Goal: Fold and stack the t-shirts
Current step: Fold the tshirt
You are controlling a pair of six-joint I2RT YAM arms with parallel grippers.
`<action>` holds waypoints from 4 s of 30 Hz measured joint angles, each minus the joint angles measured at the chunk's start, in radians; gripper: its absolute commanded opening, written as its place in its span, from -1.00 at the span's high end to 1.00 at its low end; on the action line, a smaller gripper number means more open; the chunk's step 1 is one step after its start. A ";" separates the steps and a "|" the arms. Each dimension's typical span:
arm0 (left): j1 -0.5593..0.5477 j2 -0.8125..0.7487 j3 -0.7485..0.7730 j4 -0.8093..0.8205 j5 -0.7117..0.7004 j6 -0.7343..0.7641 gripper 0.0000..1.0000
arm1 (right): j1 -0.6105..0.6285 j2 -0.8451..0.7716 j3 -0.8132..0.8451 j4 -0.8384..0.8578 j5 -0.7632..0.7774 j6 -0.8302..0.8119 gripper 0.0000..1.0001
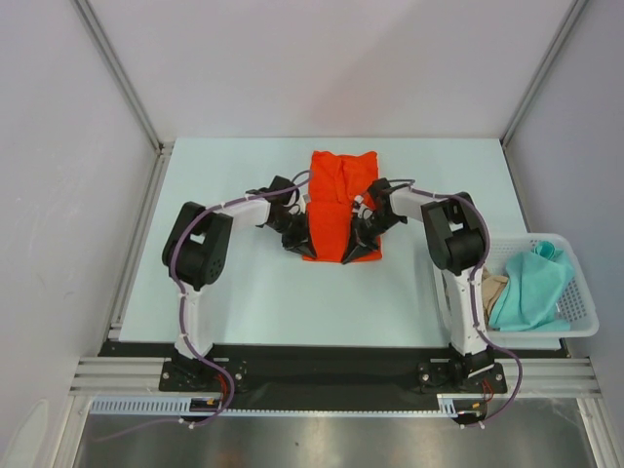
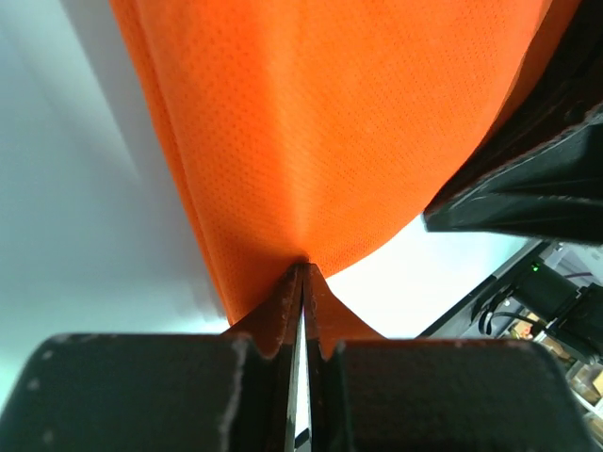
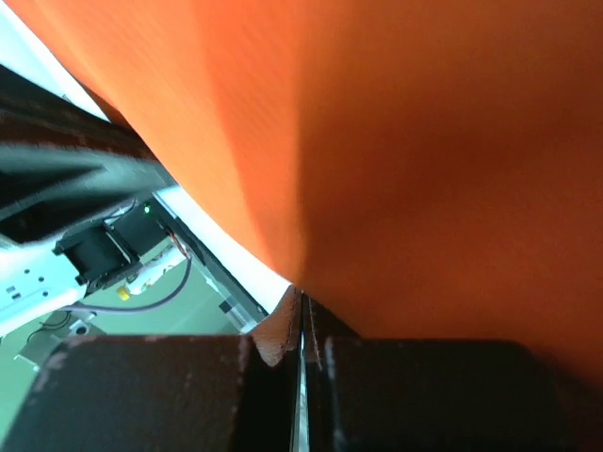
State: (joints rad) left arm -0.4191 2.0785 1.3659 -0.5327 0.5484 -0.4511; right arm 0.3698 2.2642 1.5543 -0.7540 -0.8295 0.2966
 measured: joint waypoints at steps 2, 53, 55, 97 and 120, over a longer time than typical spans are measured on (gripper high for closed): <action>0.003 0.003 0.000 0.000 0.009 0.000 0.89 | -0.022 -0.013 -0.026 -0.011 -0.007 -0.020 1.00; 0.079 -0.136 -0.172 0.020 -0.043 -0.083 0.17 | -0.127 -0.375 -0.386 0.180 0.358 0.106 0.08; 0.081 -0.131 -0.172 0.027 -0.039 -0.103 0.22 | -0.129 -0.375 -0.388 0.188 0.351 0.113 0.11; 0.080 -0.065 -0.124 0.023 -0.022 -0.230 1.00 | -0.137 -0.351 -0.404 0.246 0.320 0.122 1.00; -0.186 -0.783 -0.851 0.127 -0.235 -0.368 0.99 | 0.177 -1.029 -0.982 0.268 0.432 0.273 1.00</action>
State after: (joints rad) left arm -0.6048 1.2957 0.5148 -0.4053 0.3134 -0.8192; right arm 0.5472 1.2354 0.5720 -0.4862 -0.3973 0.5694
